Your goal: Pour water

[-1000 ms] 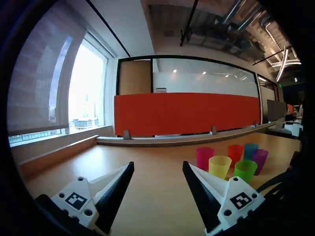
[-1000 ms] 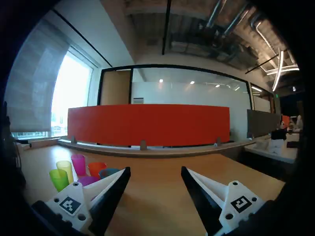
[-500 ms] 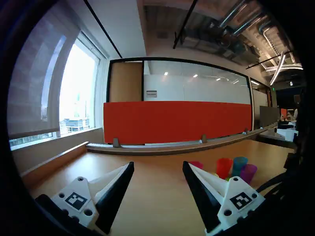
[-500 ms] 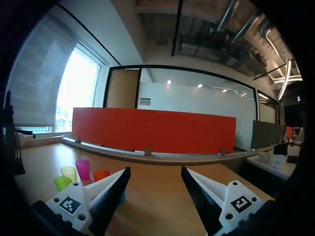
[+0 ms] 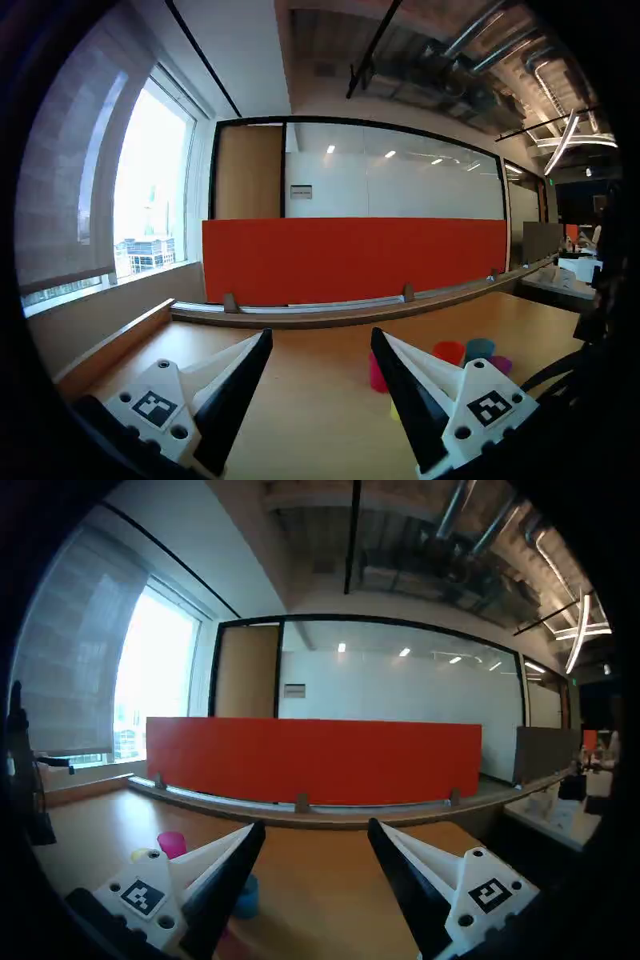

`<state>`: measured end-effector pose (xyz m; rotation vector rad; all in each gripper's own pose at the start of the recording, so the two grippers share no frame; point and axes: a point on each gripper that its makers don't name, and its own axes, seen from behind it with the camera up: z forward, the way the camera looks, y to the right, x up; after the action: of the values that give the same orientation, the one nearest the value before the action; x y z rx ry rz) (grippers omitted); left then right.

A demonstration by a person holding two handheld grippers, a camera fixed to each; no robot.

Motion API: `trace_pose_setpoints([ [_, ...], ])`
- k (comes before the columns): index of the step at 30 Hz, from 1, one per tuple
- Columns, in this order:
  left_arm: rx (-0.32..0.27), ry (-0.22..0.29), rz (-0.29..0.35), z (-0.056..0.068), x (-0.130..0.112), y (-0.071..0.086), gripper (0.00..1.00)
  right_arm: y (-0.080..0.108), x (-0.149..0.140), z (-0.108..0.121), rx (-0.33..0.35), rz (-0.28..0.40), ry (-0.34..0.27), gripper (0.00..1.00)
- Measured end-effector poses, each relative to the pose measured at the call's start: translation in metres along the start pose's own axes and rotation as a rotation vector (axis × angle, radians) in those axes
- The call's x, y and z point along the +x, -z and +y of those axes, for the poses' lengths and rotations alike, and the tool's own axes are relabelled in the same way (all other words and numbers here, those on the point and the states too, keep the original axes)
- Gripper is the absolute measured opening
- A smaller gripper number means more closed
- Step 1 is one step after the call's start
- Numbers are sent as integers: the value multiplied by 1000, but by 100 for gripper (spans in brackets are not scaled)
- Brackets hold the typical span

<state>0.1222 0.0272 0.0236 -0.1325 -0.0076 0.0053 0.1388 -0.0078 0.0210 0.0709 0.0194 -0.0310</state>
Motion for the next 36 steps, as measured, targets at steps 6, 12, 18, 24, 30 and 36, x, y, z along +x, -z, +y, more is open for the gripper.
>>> trace_pose_setpoints([
  [6,-21,-2,-15,5,3,-3,91,-3,-3,1,6,-34,-15,99],
  [12,-25,-3,-14,4,18,-8,91,-7,7,4,8,-40,-31,99],
  [18,-43,-21,-11,7,35,-14,91,-12,25,4,14,-32,-15,99],
  [24,-69,-38,-14,14,55,-20,91,-17,40,4,21,-33,-2,99],
  [30,-92,-56,2,20,74,-24,91,-21,45,6,29,-40,-7,99],
  [36,-132,-65,-18,32,66,-27,91,-25,44,5,48,-55,7,99],
])
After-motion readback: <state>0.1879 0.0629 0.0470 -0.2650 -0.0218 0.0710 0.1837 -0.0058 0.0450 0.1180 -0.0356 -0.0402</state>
